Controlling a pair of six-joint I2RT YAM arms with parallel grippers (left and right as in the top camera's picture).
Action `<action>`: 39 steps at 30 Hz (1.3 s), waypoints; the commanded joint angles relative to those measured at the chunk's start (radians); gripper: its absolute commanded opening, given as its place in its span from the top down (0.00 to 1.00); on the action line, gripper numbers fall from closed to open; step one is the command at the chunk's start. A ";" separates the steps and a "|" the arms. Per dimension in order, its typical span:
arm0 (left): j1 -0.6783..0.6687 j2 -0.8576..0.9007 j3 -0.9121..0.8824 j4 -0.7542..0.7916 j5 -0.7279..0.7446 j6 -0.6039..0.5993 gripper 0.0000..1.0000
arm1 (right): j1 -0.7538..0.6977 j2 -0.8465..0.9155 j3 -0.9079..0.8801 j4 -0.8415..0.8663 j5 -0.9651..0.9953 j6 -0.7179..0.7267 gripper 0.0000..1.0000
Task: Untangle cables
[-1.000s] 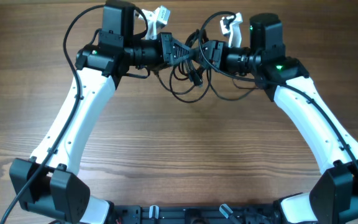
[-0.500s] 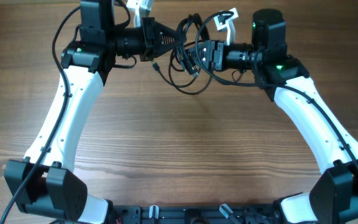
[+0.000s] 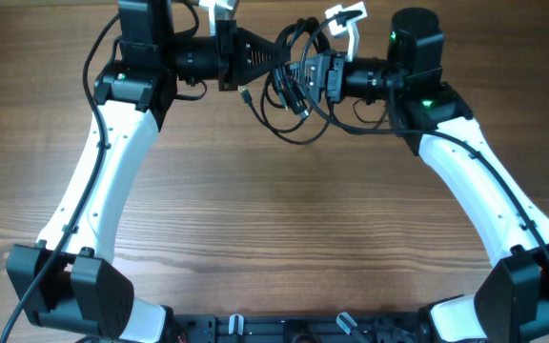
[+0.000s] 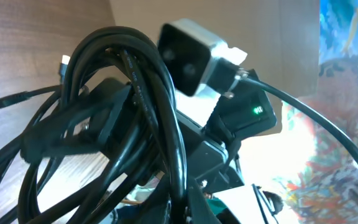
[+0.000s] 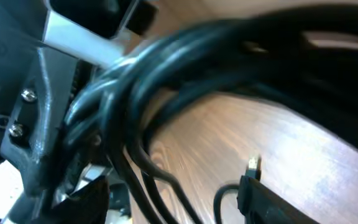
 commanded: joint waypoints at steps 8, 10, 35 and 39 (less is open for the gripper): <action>0.001 -0.026 0.015 0.066 0.042 -0.143 0.96 | 0.073 0.014 0.005 0.050 0.293 0.178 0.55; 0.001 -0.026 0.015 0.066 0.041 -0.166 0.96 | 0.073 0.014 0.005 0.048 0.346 0.206 0.63; 0.163 -0.024 0.010 -0.660 -0.612 0.890 0.96 | 0.001 -0.171 0.005 -0.576 0.360 -0.193 0.96; 0.159 -0.024 -0.029 -0.688 -0.723 0.951 0.96 | 0.001 -0.211 0.005 -0.641 0.388 -0.226 0.96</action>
